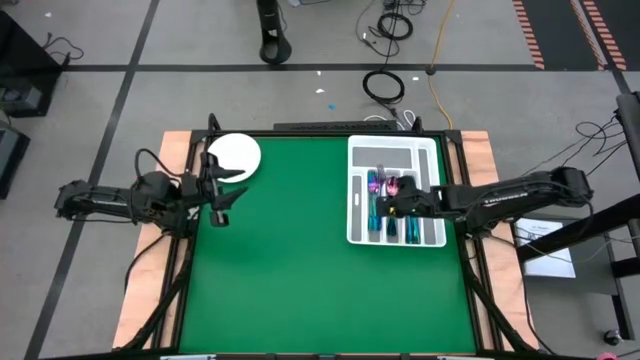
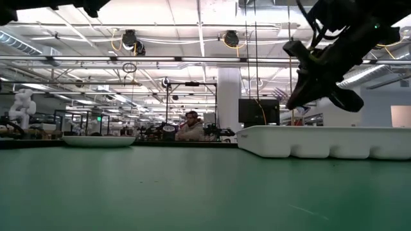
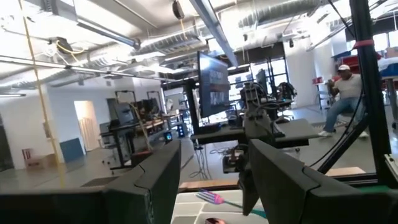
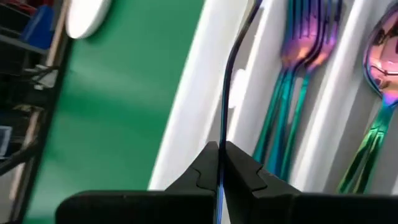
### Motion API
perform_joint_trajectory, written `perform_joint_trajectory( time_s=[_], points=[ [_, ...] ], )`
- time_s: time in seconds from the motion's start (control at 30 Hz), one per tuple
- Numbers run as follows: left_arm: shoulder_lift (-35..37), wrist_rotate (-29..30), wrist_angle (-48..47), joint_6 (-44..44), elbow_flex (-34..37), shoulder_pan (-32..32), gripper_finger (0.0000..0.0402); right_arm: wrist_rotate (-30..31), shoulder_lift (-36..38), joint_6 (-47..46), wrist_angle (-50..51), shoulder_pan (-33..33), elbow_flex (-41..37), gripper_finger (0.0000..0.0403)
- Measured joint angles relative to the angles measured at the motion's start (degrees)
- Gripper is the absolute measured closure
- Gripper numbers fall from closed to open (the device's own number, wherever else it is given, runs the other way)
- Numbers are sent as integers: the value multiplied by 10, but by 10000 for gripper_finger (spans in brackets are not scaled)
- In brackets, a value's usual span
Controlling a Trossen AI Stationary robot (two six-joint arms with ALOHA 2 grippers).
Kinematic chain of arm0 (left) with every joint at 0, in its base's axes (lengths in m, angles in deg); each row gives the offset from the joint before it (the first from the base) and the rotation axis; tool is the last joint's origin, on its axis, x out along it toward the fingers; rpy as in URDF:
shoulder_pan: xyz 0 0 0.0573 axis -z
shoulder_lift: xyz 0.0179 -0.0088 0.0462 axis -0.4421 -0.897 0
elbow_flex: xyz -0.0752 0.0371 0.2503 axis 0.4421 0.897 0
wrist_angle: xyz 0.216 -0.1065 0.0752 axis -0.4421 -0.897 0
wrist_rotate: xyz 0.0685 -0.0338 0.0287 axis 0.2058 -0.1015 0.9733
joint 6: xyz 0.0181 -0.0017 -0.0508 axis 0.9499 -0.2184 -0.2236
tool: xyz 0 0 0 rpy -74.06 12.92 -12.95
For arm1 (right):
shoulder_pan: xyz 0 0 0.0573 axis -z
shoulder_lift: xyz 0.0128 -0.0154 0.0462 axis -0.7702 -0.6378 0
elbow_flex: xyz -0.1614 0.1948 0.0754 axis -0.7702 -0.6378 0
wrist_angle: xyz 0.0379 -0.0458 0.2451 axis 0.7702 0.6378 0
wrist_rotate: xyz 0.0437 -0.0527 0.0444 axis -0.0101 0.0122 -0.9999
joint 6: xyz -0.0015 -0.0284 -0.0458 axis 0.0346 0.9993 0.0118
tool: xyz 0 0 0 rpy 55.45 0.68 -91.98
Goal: Sort silverware
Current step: Put the blue fork into the white cutlery tray
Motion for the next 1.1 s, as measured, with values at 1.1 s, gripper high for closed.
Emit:
perform_joint_trajectory(
  time_s=[1.1],
  points=[
    [-121, -85, 114, -59, 0, 0, 210, -42, -99, 28, -47, 18, 0, 403]
  ],
)
